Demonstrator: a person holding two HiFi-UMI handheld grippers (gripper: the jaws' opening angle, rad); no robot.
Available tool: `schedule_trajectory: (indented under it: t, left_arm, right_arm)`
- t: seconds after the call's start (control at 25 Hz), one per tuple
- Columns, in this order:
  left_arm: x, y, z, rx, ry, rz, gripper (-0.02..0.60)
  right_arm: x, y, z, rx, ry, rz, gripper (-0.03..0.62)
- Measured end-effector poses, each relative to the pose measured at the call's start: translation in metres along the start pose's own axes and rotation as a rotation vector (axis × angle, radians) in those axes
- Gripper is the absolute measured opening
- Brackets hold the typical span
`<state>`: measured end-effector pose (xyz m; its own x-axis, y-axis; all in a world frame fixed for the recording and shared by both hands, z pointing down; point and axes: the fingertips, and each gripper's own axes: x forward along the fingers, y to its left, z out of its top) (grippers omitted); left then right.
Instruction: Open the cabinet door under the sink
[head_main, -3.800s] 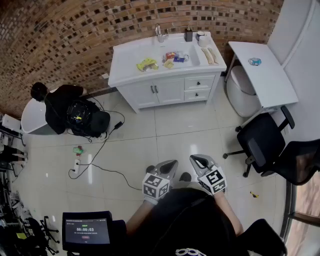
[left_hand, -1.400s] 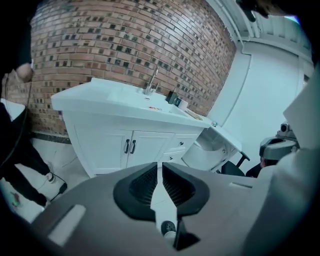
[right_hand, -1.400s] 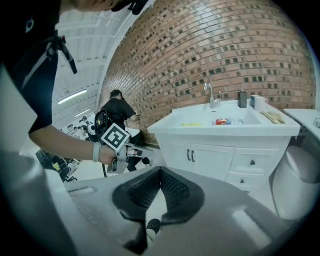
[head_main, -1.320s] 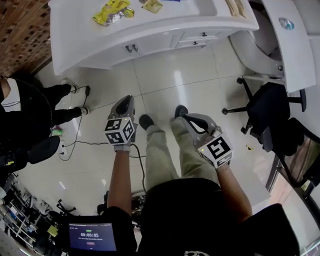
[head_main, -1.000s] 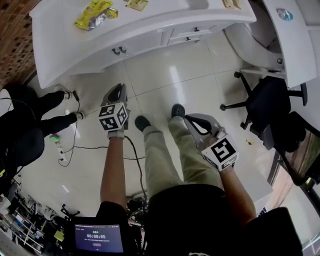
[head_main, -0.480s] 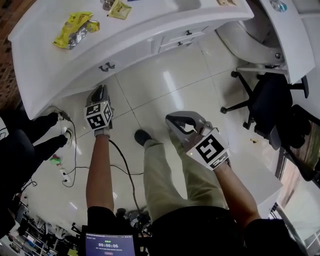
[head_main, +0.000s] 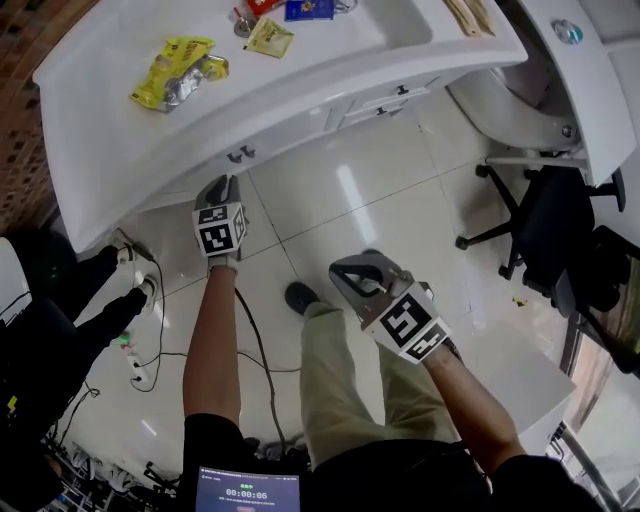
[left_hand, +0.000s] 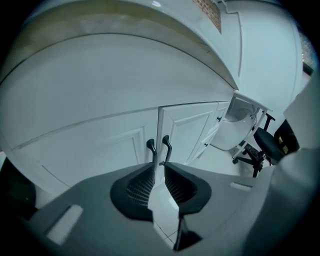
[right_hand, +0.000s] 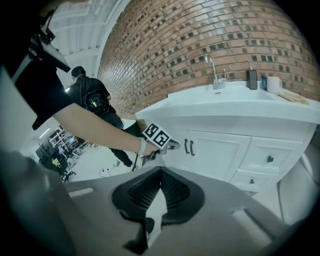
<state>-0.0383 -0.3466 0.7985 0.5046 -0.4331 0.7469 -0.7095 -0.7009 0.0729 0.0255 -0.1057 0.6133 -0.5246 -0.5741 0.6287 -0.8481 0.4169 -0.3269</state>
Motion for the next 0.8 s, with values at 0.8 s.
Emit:
schedule_trajectory:
  t: [0.8]
  left_arm:
    - [0.044,0.002,0.018,-0.058,0.021,0.029,0.053]
  right_arm:
    - [-0.026,-0.034,-0.048,0.140,0.032,-0.094,-0.009]
